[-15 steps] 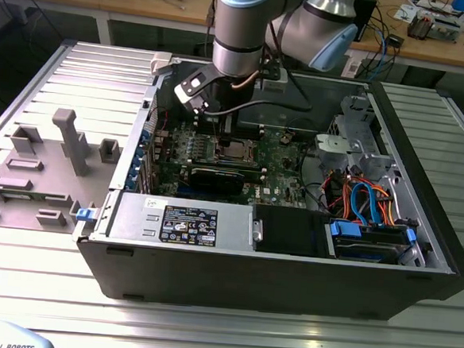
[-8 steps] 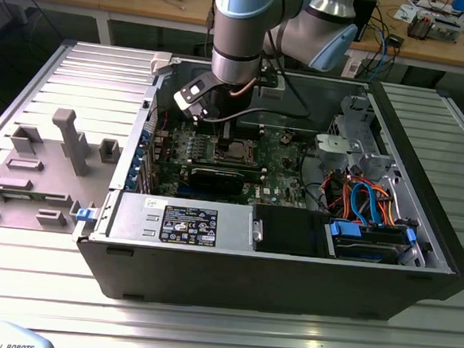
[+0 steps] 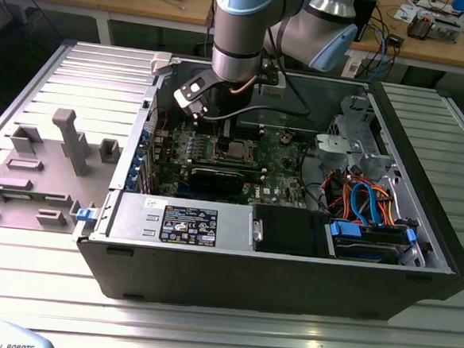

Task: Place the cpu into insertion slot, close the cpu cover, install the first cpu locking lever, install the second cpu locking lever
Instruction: 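Close the cpu cover, then install the first cpu locking lever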

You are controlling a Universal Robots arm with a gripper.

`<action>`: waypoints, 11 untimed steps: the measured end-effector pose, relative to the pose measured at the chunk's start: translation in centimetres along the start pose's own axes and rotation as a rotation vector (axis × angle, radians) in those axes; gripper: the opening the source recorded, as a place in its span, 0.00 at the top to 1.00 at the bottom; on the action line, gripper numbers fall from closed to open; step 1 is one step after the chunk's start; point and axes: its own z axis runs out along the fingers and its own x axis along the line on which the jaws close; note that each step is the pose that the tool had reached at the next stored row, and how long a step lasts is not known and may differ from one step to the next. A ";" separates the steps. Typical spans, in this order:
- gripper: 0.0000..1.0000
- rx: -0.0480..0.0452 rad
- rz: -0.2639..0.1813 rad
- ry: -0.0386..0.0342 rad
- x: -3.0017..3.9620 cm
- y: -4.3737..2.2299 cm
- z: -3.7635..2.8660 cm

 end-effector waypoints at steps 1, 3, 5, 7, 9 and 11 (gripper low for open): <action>0.89 0.0001 0.000 0.0003 0.00 0.08 -0.01; 0.89 0.0010 0.000 0.0002 -0.01 0.82 -0.02; 0.89 0.0023 0.000 0.0003 -0.01 2.05 0.00; 0.89 0.0027 0.000 0.0003 -0.02 2.64 0.00; 0.89 0.0027 0.000 0.0003 -0.01 2.71 0.00; 0.89 0.0027 0.000 0.0003 -0.01 2.77 0.00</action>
